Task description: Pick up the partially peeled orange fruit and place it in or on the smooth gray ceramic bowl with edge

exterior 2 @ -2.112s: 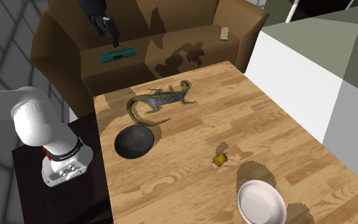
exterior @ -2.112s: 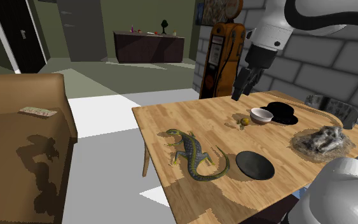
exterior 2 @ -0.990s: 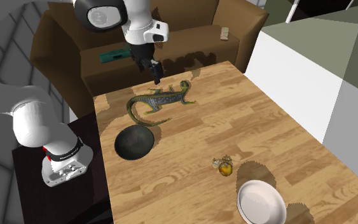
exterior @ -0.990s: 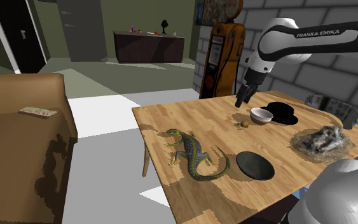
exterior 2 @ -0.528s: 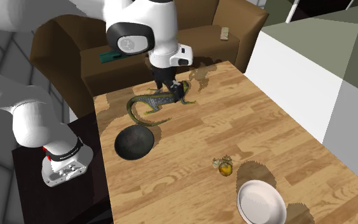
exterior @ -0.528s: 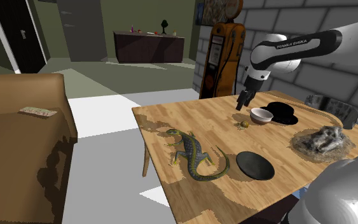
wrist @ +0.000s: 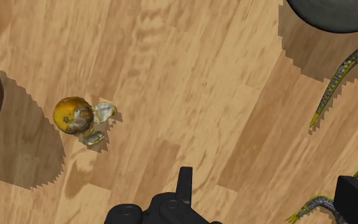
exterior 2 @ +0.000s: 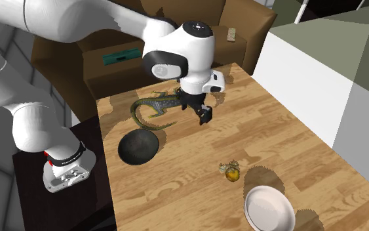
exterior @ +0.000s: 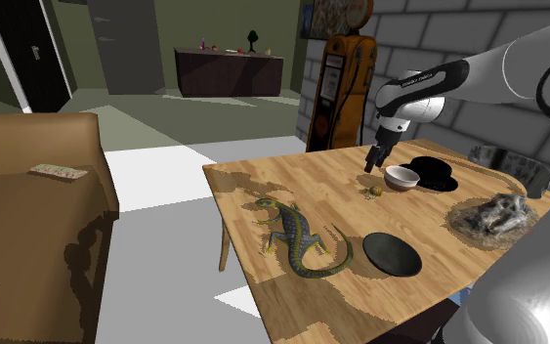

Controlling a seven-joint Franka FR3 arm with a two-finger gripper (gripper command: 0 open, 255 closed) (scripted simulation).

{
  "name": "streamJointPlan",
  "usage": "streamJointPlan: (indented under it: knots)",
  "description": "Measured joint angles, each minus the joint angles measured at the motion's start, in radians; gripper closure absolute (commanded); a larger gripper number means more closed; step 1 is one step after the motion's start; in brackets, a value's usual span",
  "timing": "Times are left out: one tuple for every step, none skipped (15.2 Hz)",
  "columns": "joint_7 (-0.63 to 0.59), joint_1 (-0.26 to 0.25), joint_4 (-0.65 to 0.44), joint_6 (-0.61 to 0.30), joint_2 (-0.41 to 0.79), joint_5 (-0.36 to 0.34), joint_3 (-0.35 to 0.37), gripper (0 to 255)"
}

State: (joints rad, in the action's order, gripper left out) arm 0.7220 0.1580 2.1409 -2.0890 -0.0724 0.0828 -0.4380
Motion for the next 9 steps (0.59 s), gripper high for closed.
streamJointPlan:
  knots:
    - [0.028,0.006,-0.021,-0.012,0.040,0.019,-0.012,0]
    - [0.053,0.014,-0.037,-0.021,0.073,0.035,-0.021,0]
    - [0.075,0.021,-0.067,-0.022,0.112,0.054,-0.028,0]
    - [0.100,0.030,-0.090,-0.032,0.153,0.075,-0.034,0]
    - [0.124,0.042,-0.122,-0.025,0.186,0.091,-0.040,0]
    - [0.147,0.054,-0.152,-0.027,0.227,0.113,-0.044,0]
    - [0.171,0.068,-0.189,-0.028,0.275,0.137,-0.045,0]
    - [0.191,0.082,-0.225,-0.025,0.317,0.157,-0.045,0]
    - [0.212,0.097,-0.245,-0.030,0.350,0.174,-0.045,0]
